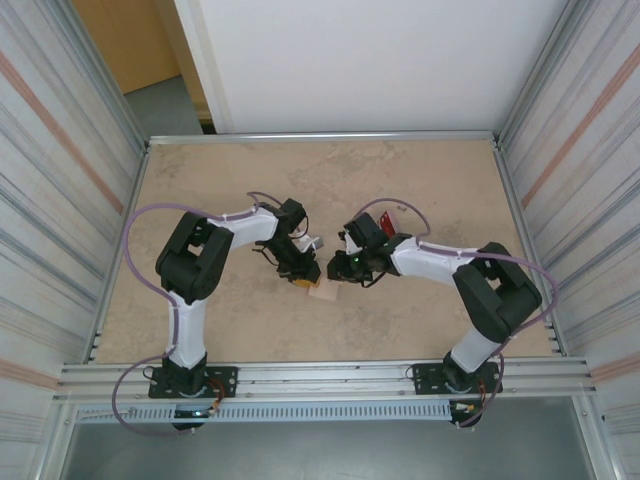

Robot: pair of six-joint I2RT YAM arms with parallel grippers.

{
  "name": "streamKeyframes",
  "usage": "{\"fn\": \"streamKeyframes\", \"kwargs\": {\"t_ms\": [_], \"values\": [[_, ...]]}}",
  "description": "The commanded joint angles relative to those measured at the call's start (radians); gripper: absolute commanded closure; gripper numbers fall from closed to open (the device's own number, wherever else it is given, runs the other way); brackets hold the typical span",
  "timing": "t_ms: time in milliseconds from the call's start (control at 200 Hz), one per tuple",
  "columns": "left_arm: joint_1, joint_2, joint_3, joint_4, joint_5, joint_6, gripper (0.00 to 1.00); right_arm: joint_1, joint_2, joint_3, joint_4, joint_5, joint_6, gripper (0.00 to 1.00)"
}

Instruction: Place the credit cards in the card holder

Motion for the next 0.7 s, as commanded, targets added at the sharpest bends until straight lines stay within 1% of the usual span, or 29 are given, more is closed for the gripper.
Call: {"fn": "streamKeyframes", "kwargs": {"t_ms": [0,221,336,396,571,641,697], "values": [[-0.017,0.055,-0.015,0.009,-0.040,0.012,0.80,-0.013,-0.066,-0.011,-0.027,0.020,-0.026,0.79],[-0.018,0.050,-0.014,0.007,-0.043,0.013,0.80,-0.040,-0.030,-0.023,-0.037,0.050,-0.019,0.79],[-0.018,0.046,-0.018,0.007,-0.045,0.013,0.80,-0.055,-0.072,-0.034,-0.040,0.069,-0.017,0.78],[-0.018,0.044,-0.017,0.007,-0.045,0.014,0.80,-0.067,-0.105,-0.043,-0.047,0.083,-0.015,0.72],[-0.018,0.048,-0.017,0.007,-0.048,0.013,0.81,-0.129,-0.171,-0.121,-0.020,0.054,0.017,0.64],[-0.019,0.049,-0.017,0.007,-0.047,0.013,0.81,-0.152,-0.182,-0.176,0.035,0.027,0.064,0.59],[-0.019,0.048,-0.017,0.007,-0.047,0.013,0.81,-0.166,-0.187,-0.225,0.106,-0.004,0.122,0.58]]}}
